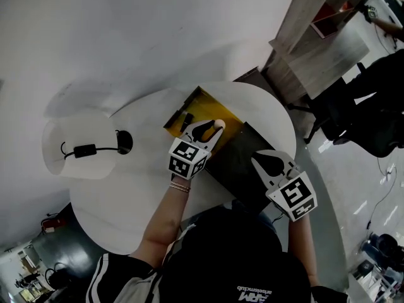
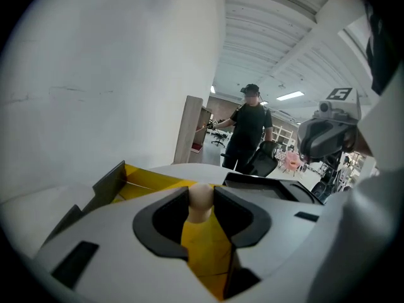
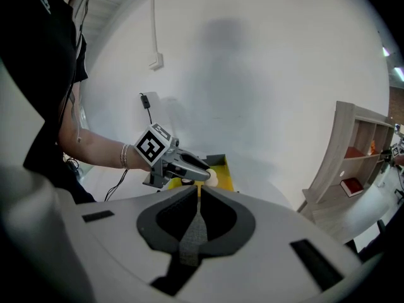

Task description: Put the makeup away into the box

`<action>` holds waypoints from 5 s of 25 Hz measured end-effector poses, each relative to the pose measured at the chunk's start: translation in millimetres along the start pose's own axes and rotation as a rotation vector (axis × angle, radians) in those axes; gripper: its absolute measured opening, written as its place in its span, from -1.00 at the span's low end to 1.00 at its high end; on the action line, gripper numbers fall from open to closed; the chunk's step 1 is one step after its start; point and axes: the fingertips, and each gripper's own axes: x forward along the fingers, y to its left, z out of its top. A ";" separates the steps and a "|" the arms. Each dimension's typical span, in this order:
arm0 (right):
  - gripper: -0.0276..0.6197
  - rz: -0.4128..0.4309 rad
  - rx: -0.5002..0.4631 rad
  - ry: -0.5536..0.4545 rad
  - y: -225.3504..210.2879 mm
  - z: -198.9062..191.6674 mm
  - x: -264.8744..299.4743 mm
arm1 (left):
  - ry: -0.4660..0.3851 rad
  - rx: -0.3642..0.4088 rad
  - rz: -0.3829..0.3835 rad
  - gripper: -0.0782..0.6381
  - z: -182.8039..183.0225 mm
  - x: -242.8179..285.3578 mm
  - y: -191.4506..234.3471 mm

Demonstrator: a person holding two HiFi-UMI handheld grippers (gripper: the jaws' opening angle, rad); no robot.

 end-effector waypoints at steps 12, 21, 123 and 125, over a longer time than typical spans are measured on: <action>-0.82 -0.002 0.046 0.012 -18.7 -12.5 1.8 | 0.055 -0.027 -0.002 -0.40 -11.2 28.4 7.4; -0.82 0.005 0.059 0.003 -23.9 -14.4 2.0 | 0.126 0.007 0.011 -0.40 -18.8 36.6 10.4; -0.86 0.065 -0.339 -0.307 173.1 152.6 31.3 | -0.532 -0.018 0.667 -0.73 -16.1 -467.0 25.5; -0.86 0.070 -0.341 -0.304 176.0 152.8 31.6 | -0.535 -0.025 0.668 -0.73 -18.9 -468.3 24.6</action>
